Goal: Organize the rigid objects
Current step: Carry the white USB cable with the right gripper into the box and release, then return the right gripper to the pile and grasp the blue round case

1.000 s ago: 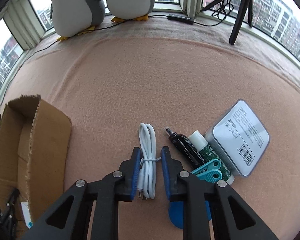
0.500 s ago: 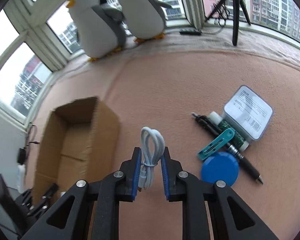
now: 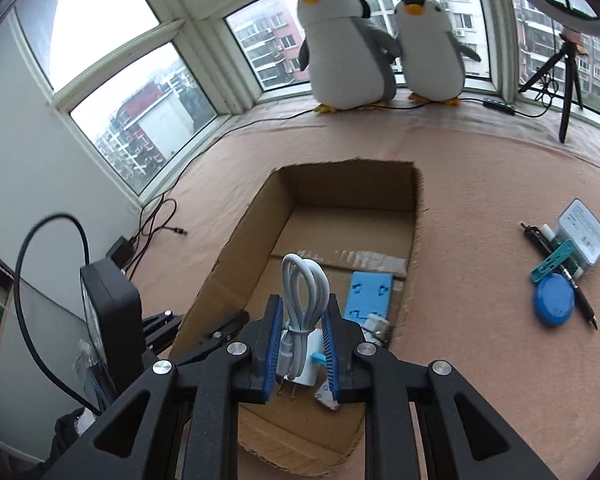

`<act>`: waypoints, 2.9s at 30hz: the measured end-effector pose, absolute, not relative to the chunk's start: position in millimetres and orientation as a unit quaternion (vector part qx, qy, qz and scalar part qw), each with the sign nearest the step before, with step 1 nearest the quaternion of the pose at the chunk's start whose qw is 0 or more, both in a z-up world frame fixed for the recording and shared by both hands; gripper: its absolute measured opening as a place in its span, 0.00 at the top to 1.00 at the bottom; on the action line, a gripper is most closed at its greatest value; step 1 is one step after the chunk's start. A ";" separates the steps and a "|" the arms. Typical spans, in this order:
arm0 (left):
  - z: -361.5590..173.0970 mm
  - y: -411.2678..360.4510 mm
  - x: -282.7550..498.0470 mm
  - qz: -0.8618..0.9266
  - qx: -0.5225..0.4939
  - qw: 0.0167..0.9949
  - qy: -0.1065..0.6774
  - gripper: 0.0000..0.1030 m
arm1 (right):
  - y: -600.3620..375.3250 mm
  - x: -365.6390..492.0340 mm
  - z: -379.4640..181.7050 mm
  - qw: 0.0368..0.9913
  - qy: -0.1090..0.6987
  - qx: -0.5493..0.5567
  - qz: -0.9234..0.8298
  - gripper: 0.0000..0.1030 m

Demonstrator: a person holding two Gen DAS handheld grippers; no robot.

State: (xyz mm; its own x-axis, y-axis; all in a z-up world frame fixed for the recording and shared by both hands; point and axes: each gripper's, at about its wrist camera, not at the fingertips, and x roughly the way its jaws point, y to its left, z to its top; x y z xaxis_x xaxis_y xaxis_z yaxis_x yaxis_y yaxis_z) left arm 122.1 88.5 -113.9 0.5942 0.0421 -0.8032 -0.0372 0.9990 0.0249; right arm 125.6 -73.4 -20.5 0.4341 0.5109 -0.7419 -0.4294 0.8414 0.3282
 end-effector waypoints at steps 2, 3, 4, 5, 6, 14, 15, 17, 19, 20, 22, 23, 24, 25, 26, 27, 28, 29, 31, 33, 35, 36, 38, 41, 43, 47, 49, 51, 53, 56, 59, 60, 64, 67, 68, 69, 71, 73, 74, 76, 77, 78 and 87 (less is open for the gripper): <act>-113.3 89.0 122.2 0.023 0.002 0.893 0.450 0.83 | -66.5 122.4 -24.0 0.844 0.456 0.036 0.281 0.83; -113.2 89.2 122.2 0.023 0.001 0.893 0.450 0.83 | -64.3 121.6 -25.9 0.842 0.458 0.034 0.283 0.83; -113.0 89.1 122.4 0.023 0.002 0.893 0.450 0.83 | -62.2 120.2 -27.9 0.841 0.459 0.031 0.283 0.83; -112.9 89.2 122.4 0.024 0.002 0.893 0.450 0.83 | -62.4 118.0 -29.4 0.841 0.460 0.028 0.284 0.83; -112.8 89.2 122.4 0.024 0.002 0.893 0.449 0.83 | -61.3 116.3 -30.7 0.841 0.460 0.023 0.284 0.83; -113.1 89.0 122.3 0.023 0.002 0.893 0.450 0.83 | -51.5 110.3 -40.8 0.836 0.467 -0.001 0.287 0.82; -113.1 89.0 122.3 0.023 0.002 0.893 0.450 0.83 | -50.5 109.7 -40.8 0.837 0.466 -0.004 0.287 0.82; -113.1 89.0 122.2 0.023 0.002 0.893 0.450 0.83 | -50.9 108.1 -39.4 0.840 0.460 -0.005 0.286 0.69; -113.2 89.1 122.3 0.024 0.002 0.893 0.449 0.83 | -51.7 106.5 -37.6 0.843 0.456 -0.006 0.286 0.58; -113.1 89.4 122.3 0.024 0.002 0.893 0.449 0.83 | -53.0 105.5 -36.3 0.845 0.452 -0.005 0.285 0.58; -113.0 89.7 122.4 0.024 0.002 0.893 0.450 0.83 | -54.9 104.8 -34.9 0.847 0.449 -0.004 0.285 0.58; -112.9 89.5 122.4 0.024 0.002 0.893 0.450 0.83 | -55.9 104.6 -34.1 0.848 0.448 -0.003 0.284 0.58; -112.9 89.6 122.4 0.024 0.003 0.893 0.450 0.83 | -57.5 104.6 -33.5 0.849 0.447 -0.001 0.282 0.58; -112.7 89.8 122.5 0.025 0.003 0.893 0.450 0.83 | -59.2 104.5 -32.5 0.850 0.446 0.002 0.282 0.58; -112.6 90.3 122.6 0.025 0.003 0.893 0.449 0.83 | -62.3 104.1 -31.3 0.851 0.444 0.005 0.281 0.58; -112.5 90.7 122.8 0.025 0.004 0.893 0.450 0.83 | -64.4 104.0 -30.2 0.851 0.443 0.008 0.281 0.58; -112.6 90.1 122.7 0.025 0.004 0.893 0.450 0.83 | -68.4 103.7 -28.8 0.852 0.440 0.014 0.282 0.58; -112.4 90.5 122.8 0.025 0.004 0.893 0.450 0.83 | -74.3 103.4 -26.9 0.854 0.437 0.022 0.280 0.58; -112.4 90.5 123.0 0.025 0.004 0.893 0.450 0.83 | -86.2 103.3 -23.9 0.858 0.431 0.036 0.277 0.58; -112.3 90.3 123.0 0.025 0.005 0.893 0.450 0.83 | -101.6 103.5 -21.4 0.864 0.423 0.047 0.267 0.57; -112.2 89.8 123.4 0.025 0.007 0.893 0.450 0.83 | -122.1 106.4 -21.5 0.871 0.421 0.052 0.248 0.56; -112.1 90.1 123.6 0.025 0.007 0.893 0.450 0.83 | -132.4 109.2 -22.2 0.874 0.421 0.052 0.236 0.56; -112.3 89.6 123.7 0.025 0.007 0.893 0.450 0.83 | -156.9 117.0 -26.9 0.881 0.426 0.051 0.200 0.55; -112.3 89.4 123.8 0.025 0.007 0.893 0.450 0.83 | -190.5 128.1 -35.1 0.885 0.435 0.058 0.157 0.55; -112.4 89.1 123.6 0.025 0.008 0.893 0.450 0.83 | -209.8 136.1 -42.3 0.882 0.445 0.068 0.137 0.55; -112.5 88.5 123.7 0.026 0.009 0.893 0.450 0.83 | -232.5 152.5 -57.7 0.872 0.470 0.083 0.108 0.55; -112.6 88.2 123.6 0.026 0.010 0.893 0.450 0.83 | -236.6 161.1 -64.4 0.868 0.479 0.084 0.097 0.55; -112.6 88.7 123.8 0.027 0.010 0.892 0.450 0.83 | -238.1 168.0 -70.9 0.865 0.488 0.078 0.087 0.55; -112.6 88.4 123.6 0.027 0.010 0.892 0.450 0.83 | -235.7 176.6 -77.0 0.863 0.495 0.067 0.074 0.56; -112.7 88.5 123.6 0.026 0.009 0.893 0.450 0.83 | -233.7 188.7 -85.4 0.858 0.506 0.063 0.066 0.56; -112.7 88.0 123.4 0.026 0.010 0.893 0.450 0.83 | -233.9 195.5 -90.0 0.858 0.508 0.059 0.054 0.56; -112.7 88.6 123.5 0.026 0.009 0.893 0.450 0.83 | -234.1 197.9 -91.2 0.857 0.509 0.058 0.051 0.56; -112.8 88.0 123.2 0.026 0.009 0.893 0.450 0.83 | -233.3 206.6 -95.1 0.858 0.509 0.055 0.042 0.55; -112.8 88.0 123.1 0.026 0.010 0.893 0.450 0.83 | -229.7 213.5 -95.5 0.859 0.509 0.047 0.036 0.55; -112.8 88.0 123.2 0.026 0.009 0.893 0.450 0.83 | -228.0 215.6 -95.7 0.858 0.510 0.043 0.034 0.54; -112.8 88.5 123.3 0.026 0.009 0.893 0.450 0.83 | -226.0 217.3 -96.1 0.859 0.510 0.037 0.031 0.54; -112.8 88.1 123.3 0.026 0.009 0.893 0.450 0.83 | -222.0 219.6 -97.0 0.859 0.511 0.022 0.025 0.54; -112.8 87.9 123.2 0.026 0.010 0.893 0.450 0.83 | -218.6 221.6 -97.6 0.859 0.511 0.007 0.021 0.54; -112.8 87.9 123.2 0.026 0.010 0.893 0.450 0.83 | -217.2 222.4 -98.1 0.859 0.511 0.000 0.020 0.55; -113.1 87.9 123.0 0.026 0.009 0.893 0.450 0.83 | -216.0 222.6 -98.3 0.859 0.511 -0.007 0.018 0.55; -113.1 88.0 123.1 0.026 0.009 0.893 0.450 0.83 | -215.4 222.7 -98.5 0.859 0.512 -0.008 0.017 0.55; -113.1 88.0 123.0 0.026 0.009 0.893 0.450 0.83 | -215.4 222.6 -98.6 0.859 0.512 -0.010 0.018 0.55; -113.3 87.9 122.9 0.026 0.009 0.893 0.450 0.83 | -215.9 221.4 -98.8 0.858 0.512 -0.013 0.025 0.55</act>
State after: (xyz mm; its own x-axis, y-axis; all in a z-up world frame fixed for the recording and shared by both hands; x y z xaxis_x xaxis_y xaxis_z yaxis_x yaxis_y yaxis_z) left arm 122.9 87.9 -113.3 0.5937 0.0553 -0.8028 -0.0384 0.9984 0.0403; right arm 221.4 -215.9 -98.8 0.4735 0.0292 -0.8803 -0.0556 0.9984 0.0032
